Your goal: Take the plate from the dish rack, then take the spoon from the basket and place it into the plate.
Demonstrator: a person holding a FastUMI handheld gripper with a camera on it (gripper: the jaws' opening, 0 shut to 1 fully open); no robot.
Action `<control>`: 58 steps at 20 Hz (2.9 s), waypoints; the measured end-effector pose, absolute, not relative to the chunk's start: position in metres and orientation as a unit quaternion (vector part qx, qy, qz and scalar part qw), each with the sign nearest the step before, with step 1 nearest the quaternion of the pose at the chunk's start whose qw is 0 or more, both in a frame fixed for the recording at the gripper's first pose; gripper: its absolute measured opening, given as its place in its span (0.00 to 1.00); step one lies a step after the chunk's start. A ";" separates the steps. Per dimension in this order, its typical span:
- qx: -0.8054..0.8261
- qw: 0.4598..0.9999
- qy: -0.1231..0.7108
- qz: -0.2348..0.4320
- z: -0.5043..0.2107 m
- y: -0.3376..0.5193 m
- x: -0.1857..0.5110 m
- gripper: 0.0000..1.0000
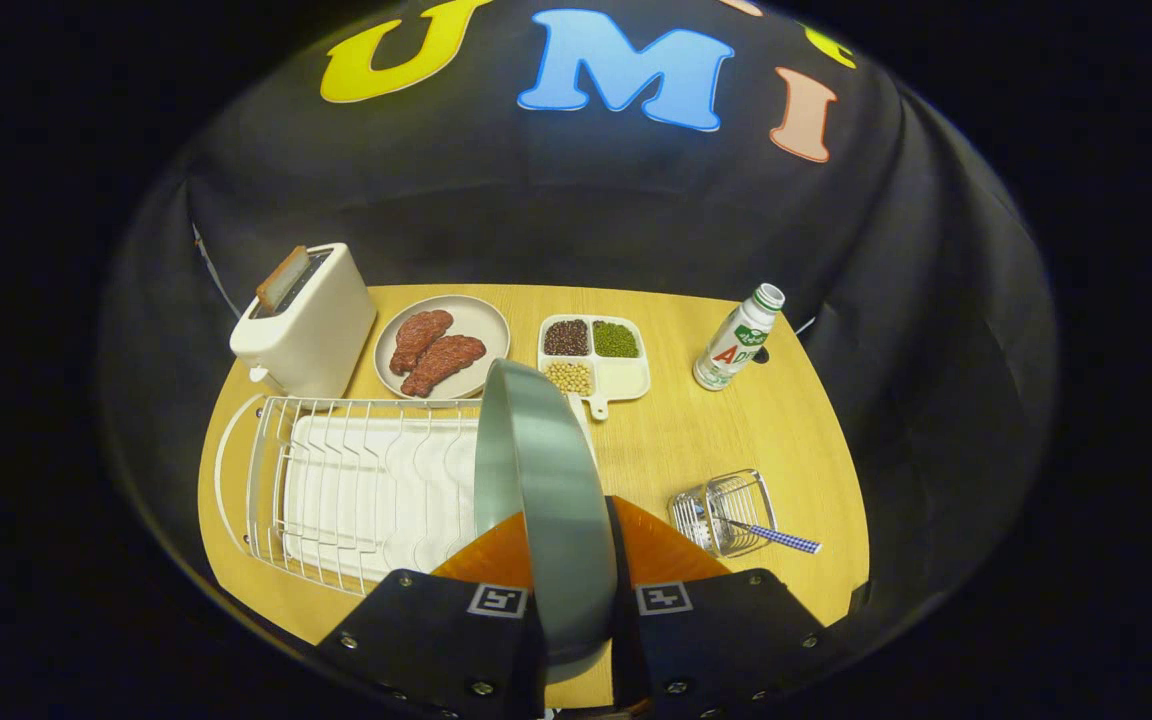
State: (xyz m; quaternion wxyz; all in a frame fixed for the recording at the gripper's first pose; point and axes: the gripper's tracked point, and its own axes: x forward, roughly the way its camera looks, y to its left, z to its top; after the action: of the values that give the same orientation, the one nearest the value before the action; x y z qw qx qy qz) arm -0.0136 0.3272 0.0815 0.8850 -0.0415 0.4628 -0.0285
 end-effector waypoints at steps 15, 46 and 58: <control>0.082 0.867 0.490 0.044 0.055 0.216 -0.141 0.25; 0.255 0.779 0.547 0.171 -0.116 0.219 -0.185 0.37; 0.096 0.929 0.323 0.151 -0.027 0.145 -0.157 0.68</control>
State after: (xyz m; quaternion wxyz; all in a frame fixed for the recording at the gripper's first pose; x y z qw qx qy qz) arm -0.1568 0.1454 -0.0269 0.9294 0.0961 0.3229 0.1510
